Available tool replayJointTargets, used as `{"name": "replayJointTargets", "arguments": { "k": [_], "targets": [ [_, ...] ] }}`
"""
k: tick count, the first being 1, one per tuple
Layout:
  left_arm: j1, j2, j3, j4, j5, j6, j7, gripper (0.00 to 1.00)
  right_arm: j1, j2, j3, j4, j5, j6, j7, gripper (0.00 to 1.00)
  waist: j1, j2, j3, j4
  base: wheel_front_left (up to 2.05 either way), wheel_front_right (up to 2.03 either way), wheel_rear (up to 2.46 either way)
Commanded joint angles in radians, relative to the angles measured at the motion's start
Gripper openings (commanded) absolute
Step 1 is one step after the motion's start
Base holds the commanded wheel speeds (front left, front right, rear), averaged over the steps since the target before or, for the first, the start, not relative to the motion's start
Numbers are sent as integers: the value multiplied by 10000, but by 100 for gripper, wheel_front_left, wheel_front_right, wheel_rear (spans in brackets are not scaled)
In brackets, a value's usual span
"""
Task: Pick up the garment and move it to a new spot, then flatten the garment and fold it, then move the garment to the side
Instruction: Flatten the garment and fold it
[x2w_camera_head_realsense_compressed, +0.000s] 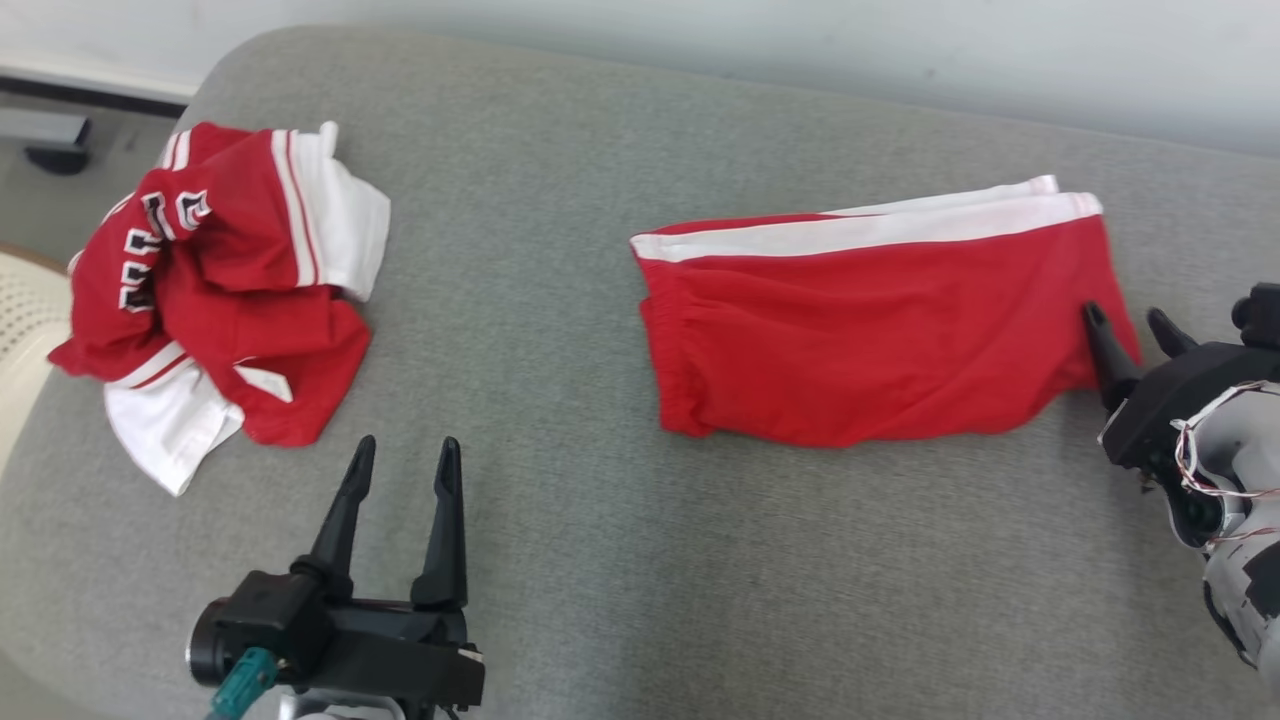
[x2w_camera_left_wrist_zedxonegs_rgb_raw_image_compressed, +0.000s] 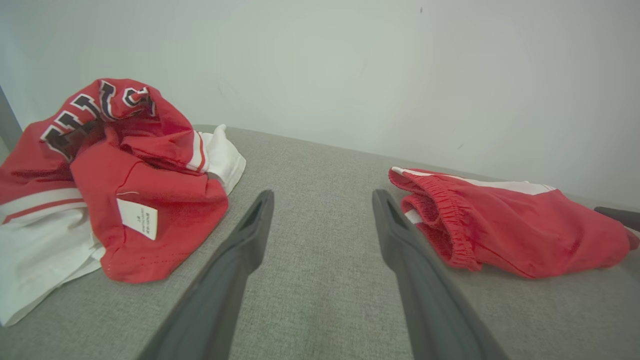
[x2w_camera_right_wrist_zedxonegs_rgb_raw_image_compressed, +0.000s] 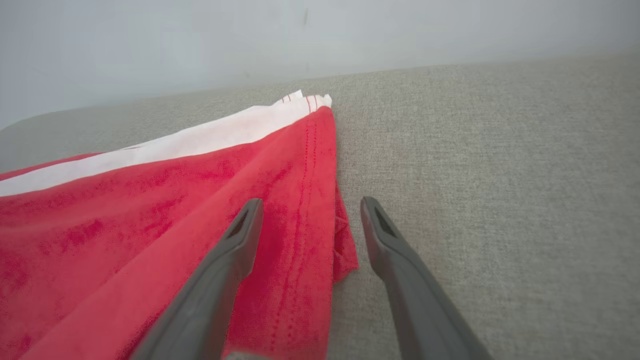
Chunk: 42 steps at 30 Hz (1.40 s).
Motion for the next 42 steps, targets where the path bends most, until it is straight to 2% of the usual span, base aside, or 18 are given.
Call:
{"name": "replayJointTargets", "arguments": {
  "k": [1,7,8,9,10,11,18,26,35,38,39,40,42],
  "targets": [
    [-111,-7,-90,17,-42,47,-34,100,-113,3,23,287,-102,-20,64,100,0,1,148,250,0,0,0],
    [-164,-6,-310,21,-206,222,-34,100,-199,338,230,1188,-237,-20,578,100,0,1,209,450,0,0,0],
    [-151,-7,-315,32,-219,239,-34,100,-148,414,265,1233,-192,-20,642,92,0,1,205,445,0,0,0],
    [-131,-8,-319,53,-224,260,-34,100,-118,474,316,1232,-153,-20,704,36,0,1,199,432,0,0,0],
    [-116,-6,-312,63,-233,274,-35,100,-96,521,346,1174,-100,-5,716,4,0,1,193,408,0,0,0],
    [-101,-5,-302,72,-248,283,-35,100,-68,555,362,1084,-57,0,675,0,0,1,180,372,0,0,0],
    [75,-4,-271,366,-184,231,-35,100,422,414,408,302,329,0,-102,0,0,1,-382,4,0,0,0],
    [563,-3,17,705,112,19,-35,100,2022,107,353,-1267,1048,0,-855,0,0,1,-1436,-628,0,0,0],
    [1012,-2,172,732,200,-113,-35,100,4269,-389,-147,-3035,1374,0,-845,0,0,1,-1713,-1252,0,0,0],
    [1120,-1,246,714,183,-128,-35,100,4804,-248,-496,-3348,1348,0,-750,0,0,1,-1699,-1433,0,0,0],
    [1128,-1,247,730,182,-136,-35,100,4926,-234,-604,-3371,1230,-2,-764,44,0,1,-1697,-1474,0,0,0],
    [1116,-2,241,772,185,-149,-35,100,5016,-224,-700,-3360,1082,-2,-753,96,0,1,-1700,-1500,0,0,0],
    [1077,-1,271,808,198,-168,-35,100,5064,-68,-909,-3398,823,0,-780,100,0,1,-1726,-1562,0,0,0]
  ]
}}
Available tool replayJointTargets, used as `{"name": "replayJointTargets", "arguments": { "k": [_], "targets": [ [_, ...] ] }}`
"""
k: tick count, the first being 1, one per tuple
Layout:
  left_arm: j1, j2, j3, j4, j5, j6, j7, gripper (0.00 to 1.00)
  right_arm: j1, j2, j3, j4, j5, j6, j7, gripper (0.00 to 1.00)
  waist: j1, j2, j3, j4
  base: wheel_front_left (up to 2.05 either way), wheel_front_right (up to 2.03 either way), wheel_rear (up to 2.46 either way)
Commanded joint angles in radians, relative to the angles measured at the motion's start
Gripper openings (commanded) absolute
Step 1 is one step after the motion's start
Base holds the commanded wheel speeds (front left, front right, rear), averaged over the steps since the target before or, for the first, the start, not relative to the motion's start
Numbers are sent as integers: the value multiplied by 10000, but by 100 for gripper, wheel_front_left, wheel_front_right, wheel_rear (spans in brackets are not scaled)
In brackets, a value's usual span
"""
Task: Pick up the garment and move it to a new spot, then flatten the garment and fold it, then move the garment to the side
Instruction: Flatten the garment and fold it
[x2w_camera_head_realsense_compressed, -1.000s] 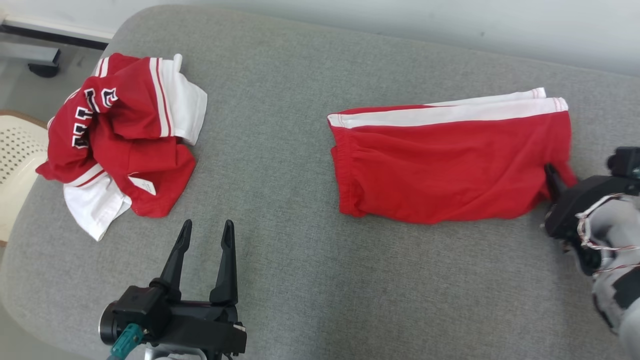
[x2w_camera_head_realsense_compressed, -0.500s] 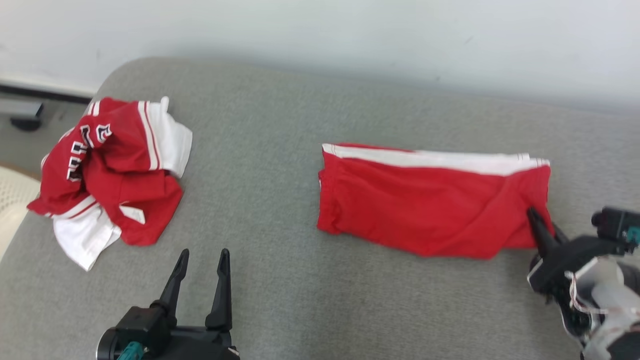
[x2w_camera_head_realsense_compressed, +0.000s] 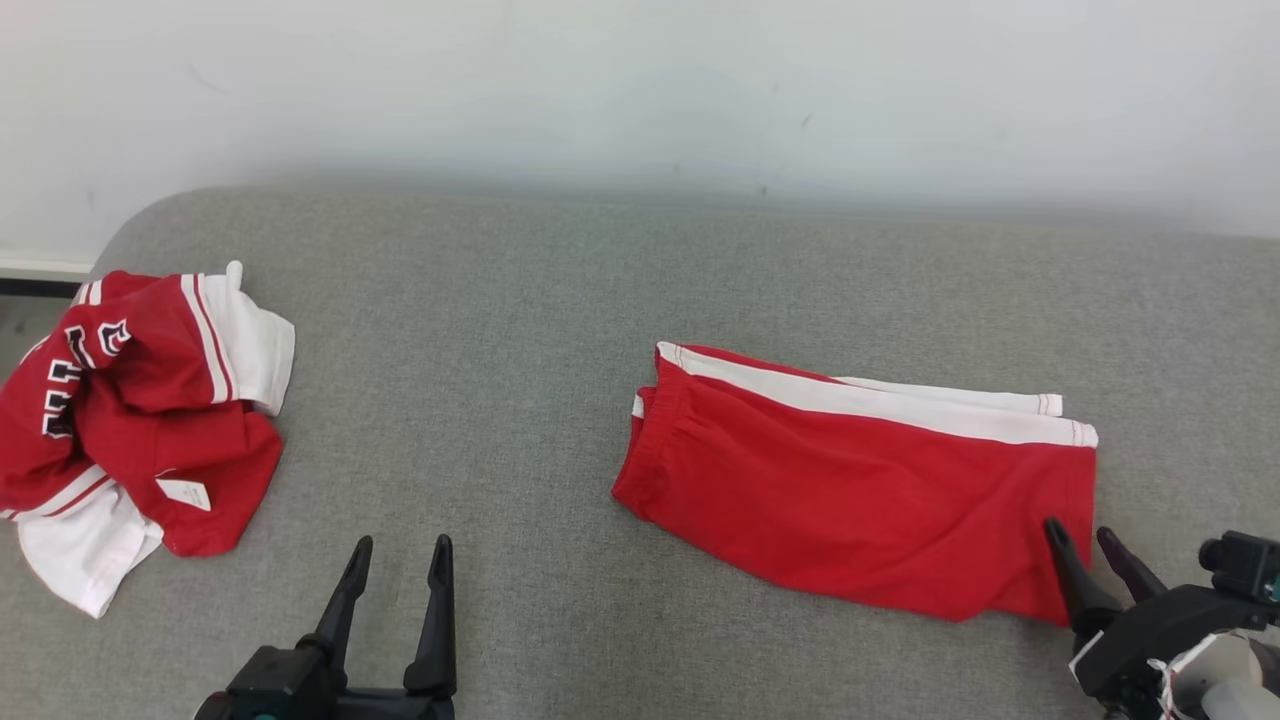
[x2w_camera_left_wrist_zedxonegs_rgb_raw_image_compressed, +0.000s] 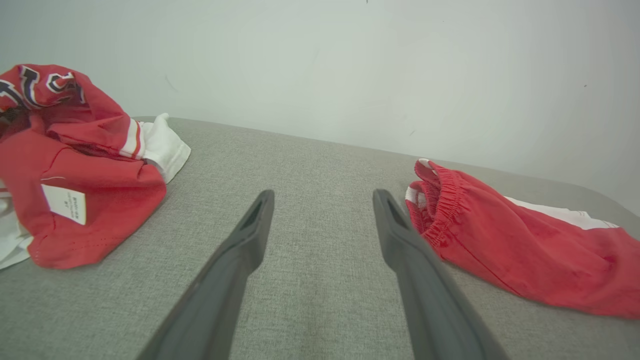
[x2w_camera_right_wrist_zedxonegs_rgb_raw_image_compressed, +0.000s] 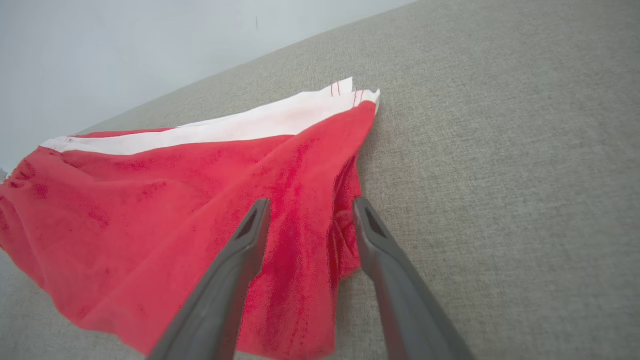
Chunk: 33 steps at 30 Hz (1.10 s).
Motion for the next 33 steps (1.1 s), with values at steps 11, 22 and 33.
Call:
{"name": "replayJointTargets", "arguments": {
  "k": [11,22,33],
  "targets": [
    [325,7,240,-88,222,-58,-35,100,851,800,-1723,-316,-2143,25,-730,100,1,-1,-397,-140,0,0,0],
    [690,7,529,-303,195,78,-35,100,1903,2279,-3804,-1108,-4653,25,-944,100,1,-1,-527,-184,0,0,0],
    [373,7,350,-328,107,162,-35,100,72,2103,-4202,-111,-5453,25,555,100,1,-1,-186,-48,0,0,0]
  ]
}}
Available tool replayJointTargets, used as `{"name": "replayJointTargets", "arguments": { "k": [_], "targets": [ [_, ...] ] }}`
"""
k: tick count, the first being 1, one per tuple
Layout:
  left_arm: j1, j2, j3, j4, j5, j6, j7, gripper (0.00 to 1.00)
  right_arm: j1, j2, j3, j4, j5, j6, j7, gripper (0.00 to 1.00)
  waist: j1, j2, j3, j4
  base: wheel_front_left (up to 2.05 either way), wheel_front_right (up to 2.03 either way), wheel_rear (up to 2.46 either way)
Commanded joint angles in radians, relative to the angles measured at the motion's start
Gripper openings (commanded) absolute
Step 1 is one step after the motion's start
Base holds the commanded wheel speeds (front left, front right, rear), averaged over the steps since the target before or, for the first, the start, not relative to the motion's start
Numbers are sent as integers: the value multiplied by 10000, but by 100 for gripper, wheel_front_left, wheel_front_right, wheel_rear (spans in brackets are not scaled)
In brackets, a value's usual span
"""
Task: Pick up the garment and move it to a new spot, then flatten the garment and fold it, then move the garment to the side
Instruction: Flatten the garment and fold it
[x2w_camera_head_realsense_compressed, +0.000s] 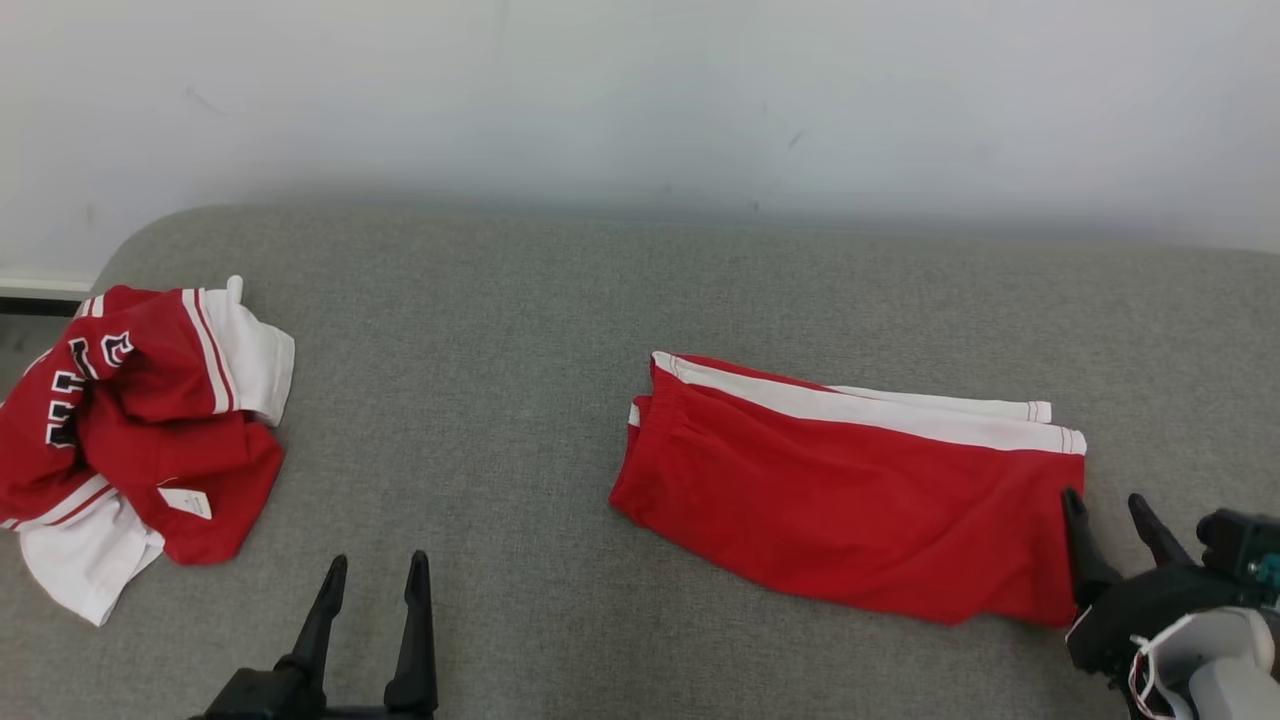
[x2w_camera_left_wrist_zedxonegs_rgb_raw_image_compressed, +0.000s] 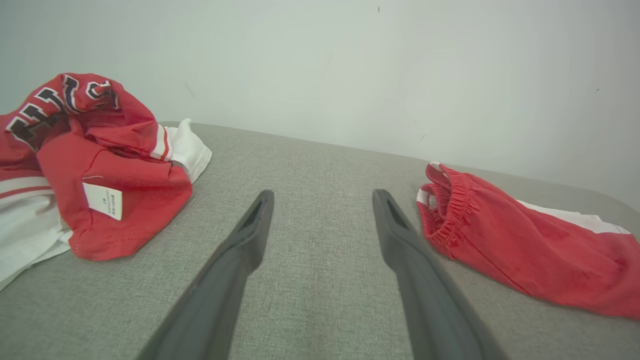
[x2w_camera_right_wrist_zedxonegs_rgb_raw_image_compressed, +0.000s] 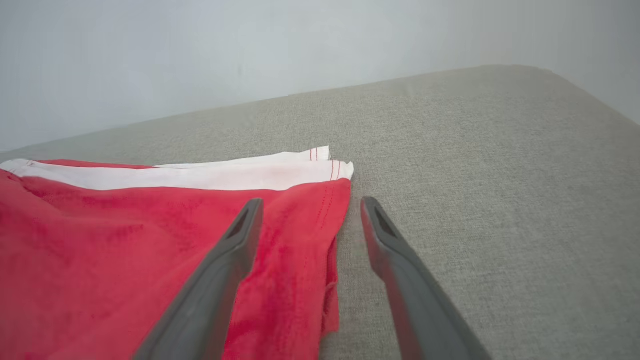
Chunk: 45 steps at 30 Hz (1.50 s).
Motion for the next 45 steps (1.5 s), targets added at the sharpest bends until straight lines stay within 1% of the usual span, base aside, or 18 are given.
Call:
{"name": "replayJointTargets", "arguments": {
  "k": [1,7,9,10,11,18,19,20,21,22,24,28,34,35,39,45],
  "targets": [
    [-98,5,-66,33,-45,39,-35,100,-244,-49,1,213,-95,25,79,100,0,0,102,110,0,0,0],
    [-322,6,-214,106,-83,59,-35,100,-1124,-146,135,1711,-74,25,501,100,0,0,372,443,0,0,0],
    [-361,8,-212,110,-75,54,-35,100,-1232,-176,142,1920,-77,25,511,100,0,0,423,492,0,0,0],
    [-431,3,-193,108,-47,44,-35,100,-1413,-196,192,2315,-107,23,469,100,0,0,513,566,0,0,0],
    [-431,3,-193,108,-47,44,-35,100,-1413,-196,192,2315,-107,23,469,100,0,0,513,566,0,0,0],
    [-481,5,-147,162,-32,18,-35,100,-1803,102,564,3414,240,25,874,100,0,0,653,695,0,0,0],
    [-496,5,-143,173,-36,14,-35,100,-1831,147,618,3496,348,25,928,94,0,0,653,705,0,0,0],
    [-506,5,-146,189,-37,11,-35,100,-1873,175,678,3574,464,25,956,33,0,0,645,715,0,0,0],
    [-515,5,-145,207,-40,6,-35,100,-1923,170,744,3651,557,26,951,4,0,0,629,723,0,0,0],
    [-510,5,-147,235,-47,5,-35,100,-1946,133,817,3730,654,26,931,0,0,0,596,726,0,0,0],
    [-466,5,-174,285,-49,15,-35,100,-1963,-64,895,3862,778,25,784,0,0,0,525,725,0,0,0],
    [-342,5,-166,369,-52,13,-35,100,-1926,-676,997,4093,961,-1,522,0,0,0,339,674,0,0,0],
    [-143,5,-86,379,-126,-6,-35,100,-1792,-1544,1093,4168,1198,2,331,0,0,0,109,435,0,0,0],
    [-41,3,-70,372,-169,-6,-35,100,-1724,-1793,1194,4102,1259,2,383,0,0,0,62,323,0,0,0],
    [26,3,-61,332,-233,12,-35,100,-1818,-2012,1394,3671,1470,2,490,0,0,0,34,83,0,0,0],
    [-59,5,-62,353,-241,-16,-35,100,-1951,-1698,1682,2114,2678,3,1154,0,0,0,43,-272,0,0,0]
  ]
}}
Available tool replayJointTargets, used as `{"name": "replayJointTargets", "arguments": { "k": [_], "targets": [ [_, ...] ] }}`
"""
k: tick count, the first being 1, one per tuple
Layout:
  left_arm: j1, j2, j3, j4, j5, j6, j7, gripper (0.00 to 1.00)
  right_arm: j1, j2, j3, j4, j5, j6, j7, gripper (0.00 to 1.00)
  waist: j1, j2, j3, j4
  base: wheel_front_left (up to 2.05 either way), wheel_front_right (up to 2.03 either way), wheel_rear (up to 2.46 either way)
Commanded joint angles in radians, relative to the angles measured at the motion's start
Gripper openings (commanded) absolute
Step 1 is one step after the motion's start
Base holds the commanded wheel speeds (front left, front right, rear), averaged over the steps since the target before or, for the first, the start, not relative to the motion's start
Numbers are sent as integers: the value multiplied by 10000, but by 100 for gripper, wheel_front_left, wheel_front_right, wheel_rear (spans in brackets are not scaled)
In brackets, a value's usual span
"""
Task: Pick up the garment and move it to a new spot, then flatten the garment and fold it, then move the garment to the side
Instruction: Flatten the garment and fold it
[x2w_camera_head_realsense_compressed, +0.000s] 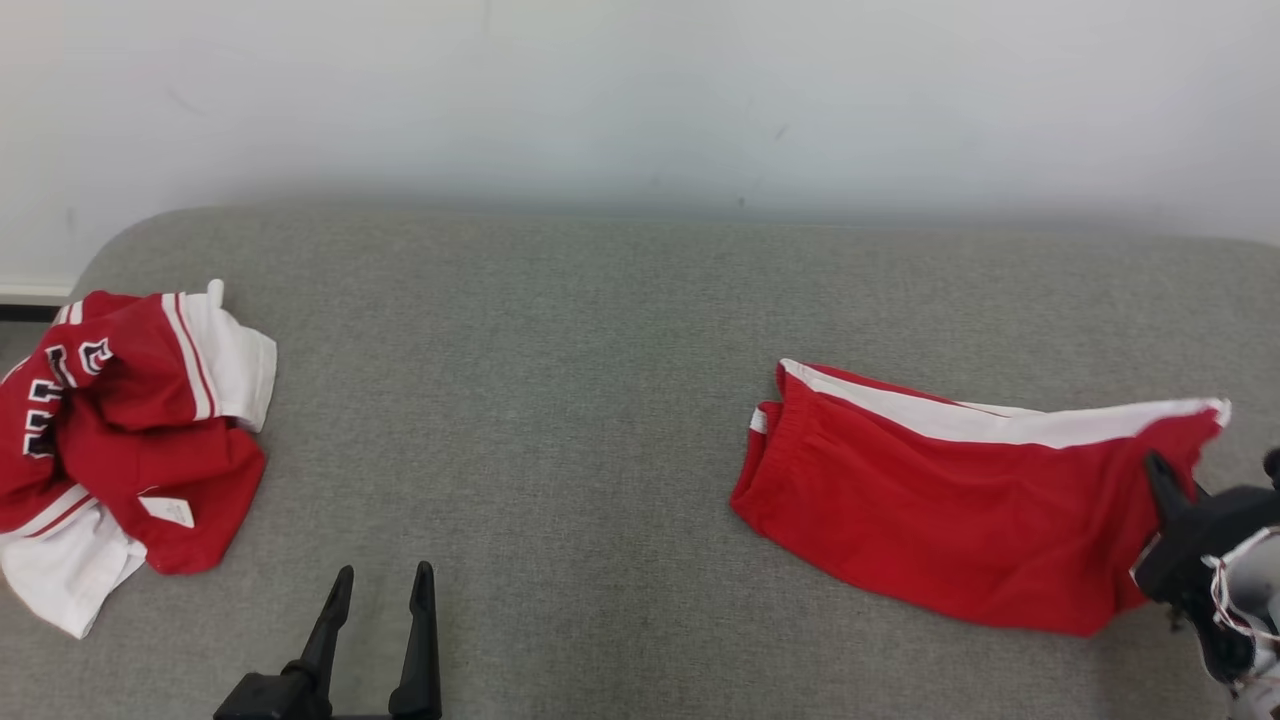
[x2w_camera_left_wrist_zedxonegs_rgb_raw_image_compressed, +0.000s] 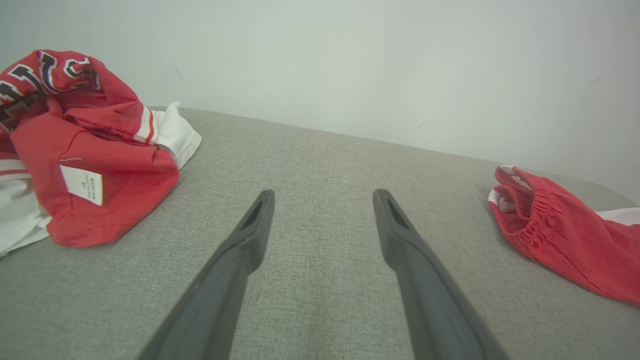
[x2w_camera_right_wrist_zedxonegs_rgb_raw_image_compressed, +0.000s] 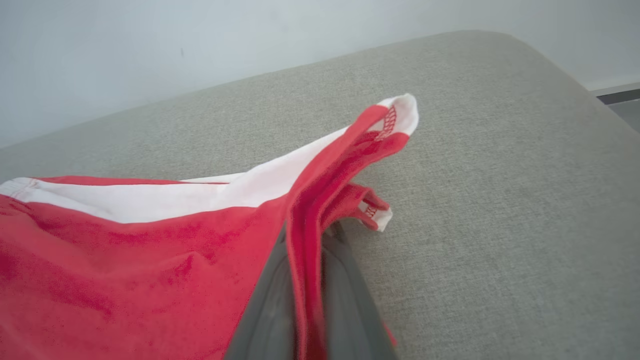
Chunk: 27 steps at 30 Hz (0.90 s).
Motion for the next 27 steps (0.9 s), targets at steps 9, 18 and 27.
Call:
{"name": "replayJointTargets", "arguments": {
  "k": [9,18,27],
  "targets": [
    [-236,6,-195,70,-175,-24,-35,100,2,262,434,-2738,1417,-24,992,0,0,-1,76,-145,0,0,0],
    [-462,5,-500,111,-414,42,-35,100,-221,1142,821,-4423,1845,-22,1933,0,0,-1,298,343,0,0,0],
    [-869,5,-1046,127,-723,200,-35,100,-877,2198,948,-3465,902,-22,1916,0,0,-1,693,918,0,0,0]
  ]
}}
